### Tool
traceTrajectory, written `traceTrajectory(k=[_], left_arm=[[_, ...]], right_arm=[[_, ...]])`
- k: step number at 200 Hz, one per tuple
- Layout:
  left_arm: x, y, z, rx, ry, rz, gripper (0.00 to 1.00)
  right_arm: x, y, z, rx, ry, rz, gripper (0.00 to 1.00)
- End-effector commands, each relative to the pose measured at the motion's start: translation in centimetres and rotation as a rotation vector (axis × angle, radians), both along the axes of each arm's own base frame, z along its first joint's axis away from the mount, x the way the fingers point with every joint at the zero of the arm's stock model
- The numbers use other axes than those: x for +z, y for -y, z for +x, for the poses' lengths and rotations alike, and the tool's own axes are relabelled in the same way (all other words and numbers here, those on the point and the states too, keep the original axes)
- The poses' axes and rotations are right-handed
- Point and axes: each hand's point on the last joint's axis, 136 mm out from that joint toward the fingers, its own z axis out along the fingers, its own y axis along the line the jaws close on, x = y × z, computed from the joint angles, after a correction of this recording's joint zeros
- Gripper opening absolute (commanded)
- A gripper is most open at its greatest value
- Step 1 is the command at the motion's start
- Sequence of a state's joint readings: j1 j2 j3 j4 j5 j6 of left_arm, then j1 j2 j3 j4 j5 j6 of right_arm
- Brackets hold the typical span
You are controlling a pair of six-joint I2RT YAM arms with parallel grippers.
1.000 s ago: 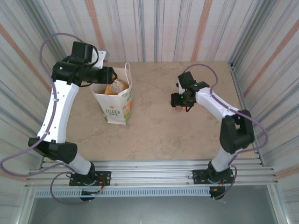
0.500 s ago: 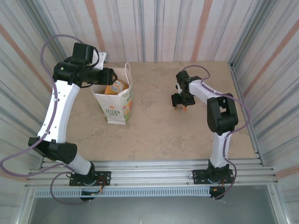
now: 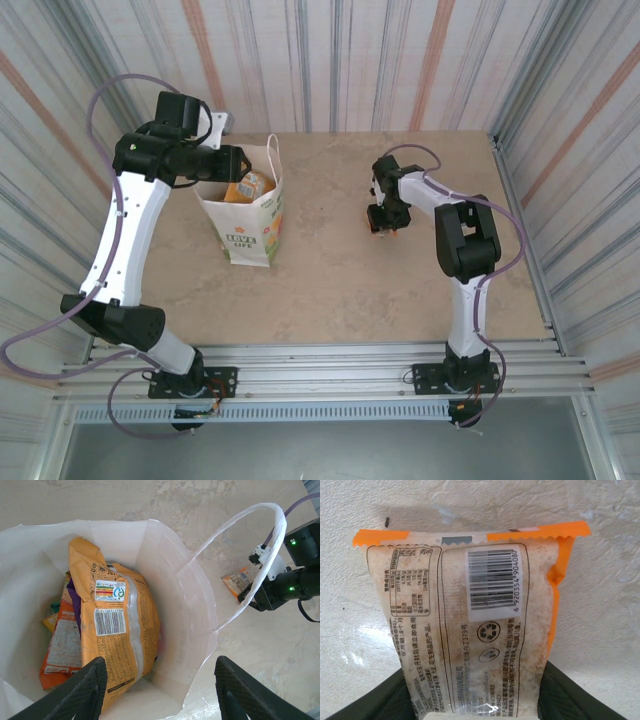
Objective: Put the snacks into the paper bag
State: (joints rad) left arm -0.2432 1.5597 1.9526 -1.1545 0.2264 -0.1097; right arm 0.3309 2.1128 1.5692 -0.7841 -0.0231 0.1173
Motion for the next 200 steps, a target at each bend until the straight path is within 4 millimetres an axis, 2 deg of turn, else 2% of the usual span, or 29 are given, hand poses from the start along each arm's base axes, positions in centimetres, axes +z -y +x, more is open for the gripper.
traceTrajectory(k=[1,49,94,147,200], left_arm=[[0.3,0.0,-0.3,0.003,-0.002,-0.019,0.61],[0.8,0.3,-0.9,-0.008,0.002,-0.047,0.61],[0.7,1.2,-2.0,-0.037,-0.013,-0.104,0.61],[0.0,2.7,-4.4,-0.054,-0.054,-0.176,0.6],[-0.3,5.2,-6.2,-0.086,-0.067,-0.258,0.6]], right_arm=[[-0.1,-0.6,-0.3,0.036,0.004,-0.004,0.52],[2.2,-1.6,-1.3,0.035,0.074,0.075,0.48],[4.2,-3.0,-3.4,0.006,0.129,0.203,0.45],[6.6,-4.5,-5.8,-0.025,0.226,0.377,0.45],[10.3,-6.9,-7.7,0.044,0.345,0.525,0.44]])
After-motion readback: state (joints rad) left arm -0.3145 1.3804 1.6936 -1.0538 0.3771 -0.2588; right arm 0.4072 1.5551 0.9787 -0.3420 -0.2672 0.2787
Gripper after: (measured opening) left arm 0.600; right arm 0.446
